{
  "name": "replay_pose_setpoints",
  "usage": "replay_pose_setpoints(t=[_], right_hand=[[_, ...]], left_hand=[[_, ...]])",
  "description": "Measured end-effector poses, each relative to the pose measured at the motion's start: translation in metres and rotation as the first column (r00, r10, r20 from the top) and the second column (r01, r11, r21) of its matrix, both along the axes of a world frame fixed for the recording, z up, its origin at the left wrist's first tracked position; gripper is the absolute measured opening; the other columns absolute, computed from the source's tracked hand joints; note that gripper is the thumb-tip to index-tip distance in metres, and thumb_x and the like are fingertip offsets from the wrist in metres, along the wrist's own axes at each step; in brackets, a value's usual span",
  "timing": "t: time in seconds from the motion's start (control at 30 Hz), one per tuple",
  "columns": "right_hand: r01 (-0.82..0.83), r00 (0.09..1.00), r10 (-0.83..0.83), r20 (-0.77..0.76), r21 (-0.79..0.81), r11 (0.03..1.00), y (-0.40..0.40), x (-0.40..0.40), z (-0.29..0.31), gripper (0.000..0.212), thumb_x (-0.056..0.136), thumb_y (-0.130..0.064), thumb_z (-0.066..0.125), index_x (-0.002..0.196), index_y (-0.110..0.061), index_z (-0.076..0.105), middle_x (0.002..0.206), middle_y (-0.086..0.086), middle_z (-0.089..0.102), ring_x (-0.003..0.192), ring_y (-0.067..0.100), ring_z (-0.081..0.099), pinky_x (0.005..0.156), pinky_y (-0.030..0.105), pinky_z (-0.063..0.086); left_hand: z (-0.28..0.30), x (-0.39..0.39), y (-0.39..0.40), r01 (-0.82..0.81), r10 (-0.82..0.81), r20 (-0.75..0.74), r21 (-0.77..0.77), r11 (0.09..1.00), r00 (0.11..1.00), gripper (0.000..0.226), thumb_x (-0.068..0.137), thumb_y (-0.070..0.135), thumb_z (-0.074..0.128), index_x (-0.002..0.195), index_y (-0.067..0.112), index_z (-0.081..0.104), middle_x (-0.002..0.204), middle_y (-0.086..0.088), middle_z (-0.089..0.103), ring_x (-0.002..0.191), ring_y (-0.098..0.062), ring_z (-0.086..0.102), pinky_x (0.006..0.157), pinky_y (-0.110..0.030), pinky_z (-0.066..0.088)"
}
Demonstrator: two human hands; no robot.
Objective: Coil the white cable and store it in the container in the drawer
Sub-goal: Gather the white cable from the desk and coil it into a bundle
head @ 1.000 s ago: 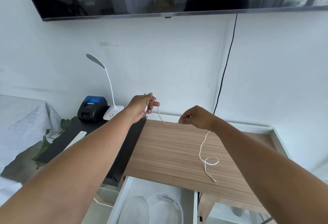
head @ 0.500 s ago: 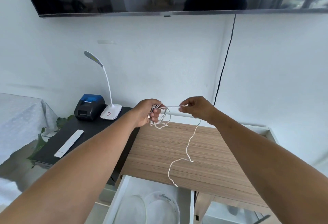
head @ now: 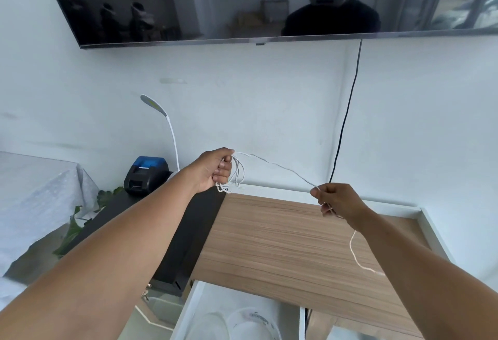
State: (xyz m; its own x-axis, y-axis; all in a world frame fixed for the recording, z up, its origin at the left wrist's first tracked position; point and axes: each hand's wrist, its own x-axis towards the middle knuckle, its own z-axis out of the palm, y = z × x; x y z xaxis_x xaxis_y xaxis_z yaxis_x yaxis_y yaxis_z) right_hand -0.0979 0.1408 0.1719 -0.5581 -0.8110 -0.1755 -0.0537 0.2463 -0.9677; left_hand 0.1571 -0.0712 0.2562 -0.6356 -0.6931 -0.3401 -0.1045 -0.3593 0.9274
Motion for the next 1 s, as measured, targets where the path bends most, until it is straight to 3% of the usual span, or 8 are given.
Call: replay_pose_setpoints(t=[0.1,0.2,0.3,0.37,0.53,0.63,0.83,1.0], right_hand=[[0.099,0.994,-0.1,-0.048,-0.034,0.995,-0.001,0.005,-0.002,0.014,0.081,-0.026,0.079,0.085,-0.014,0.075,0.067,0.003,0.063,0.041,0.012,0.05,0.042,0.023,0.041],[0.185,0.941,-0.198,-0.274,-0.071,0.98,-0.011,0.013,0.004,0.008,0.081,-0.027,0.076,0.074,-0.024,0.074,0.065,-0.003,0.069,0.051,0.009,0.058,0.048,0.02,0.041],[0.06,0.834,-0.02,-0.551,0.054,0.997,-0.024,0.027,0.015,0.015,0.082,-0.027,0.072,0.069,-0.021,0.075,0.068,-0.004,0.072,0.067,0.015,0.065,0.057,0.024,0.048],[-0.074,0.782,0.161,-0.602,0.167,0.983,-0.031,0.037,0.025,0.013,0.081,-0.027,0.073,0.073,-0.018,0.078,0.072,-0.005,0.073,0.072,0.014,0.066,0.064,0.027,0.051],[-0.409,0.691,0.493,-0.529,0.277,0.869,-0.043,0.058,0.044,0.013,0.078,-0.028,0.079,0.082,-0.016,0.08,0.081,0.001,0.076,0.077,0.014,0.066,0.075,0.028,0.051],[-0.517,0.736,0.547,-0.4,0.19,0.835,-0.048,0.068,0.056,0.012,0.079,-0.028,0.08,0.083,-0.018,0.081,0.062,-0.013,0.069,0.056,-0.004,0.056,0.055,0.008,0.041],[-0.363,0.888,0.343,-0.308,-0.009,0.932,-0.054,0.067,0.064,0.017,0.08,-0.029,0.078,0.084,-0.013,0.08,0.051,-0.013,0.052,0.045,0.006,0.036,0.04,0.014,0.03],[-0.284,0.935,0.26,-0.243,-0.069,0.956,-0.05,0.057,0.065,0.013,0.077,-0.027,0.082,0.071,-0.018,0.075,0.046,-0.018,0.053,0.04,0.001,0.039,0.04,0.012,0.031]], left_hand=[[0.001,0.001,-0.006,-0.105,0.107,-0.066,0.036,0.994,0.992,0.028,0.09,0.019,0.051,0.065,0.017,0.04,0.043,0.007,0.031,0.03,-0.006,0.022,0.031,-0.016,0.016],[0.0,-0.001,-0.007,-0.179,0.181,-0.061,0.031,0.983,0.982,0.029,0.089,0.017,0.05,0.062,0.017,0.039,0.044,0.005,0.032,0.03,-0.008,0.022,0.032,-0.016,0.017],[-0.003,-0.005,-0.005,-0.233,0.232,-0.043,-0.013,0.972,0.972,0.029,0.091,0.018,0.048,0.063,0.016,0.04,0.053,-0.001,0.04,0.03,-0.009,0.025,0.033,-0.016,0.018],[-0.004,-0.007,-0.002,-0.234,0.233,-0.026,-0.061,0.97,0.972,0.028,0.095,0.021,0.049,0.069,0.013,0.046,0.059,-0.008,0.056,0.03,-0.009,0.032,0.034,-0.016,0.023],[-0.01,-0.01,0.011,-0.146,0.14,-0.048,-0.161,0.976,0.989,0.026,0.099,0.032,0.05,0.088,0.008,0.056,0.074,-0.012,0.077,0.057,-0.021,0.071,0.049,-0.025,0.053],[-0.019,-0.015,0.02,-0.101,0.094,-0.042,-0.184,0.978,0.995,0.031,0.1,0.034,0.048,0.094,0.004,0.056,0.079,-0.017,0.077,0.071,-0.03,0.076,0.063,-0.038,0.061],[-0.039,-0.021,0.041,0.072,-0.058,0.076,-0.195,0.978,0.995,0.033,0.098,0.036,0.05,0.095,0.005,0.059,0.065,-0.017,0.071,0.053,-0.03,0.068,0.054,-0.032,0.056],[-0.031,-0.024,0.042,0.128,-0.123,0.059,-0.09,0.988,0.991,0.032,0.097,0.032,0.053,0.084,0.006,0.065,0.046,0.004,0.037,0.038,-0.01,0.033,0.047,-0.026,0.041]])
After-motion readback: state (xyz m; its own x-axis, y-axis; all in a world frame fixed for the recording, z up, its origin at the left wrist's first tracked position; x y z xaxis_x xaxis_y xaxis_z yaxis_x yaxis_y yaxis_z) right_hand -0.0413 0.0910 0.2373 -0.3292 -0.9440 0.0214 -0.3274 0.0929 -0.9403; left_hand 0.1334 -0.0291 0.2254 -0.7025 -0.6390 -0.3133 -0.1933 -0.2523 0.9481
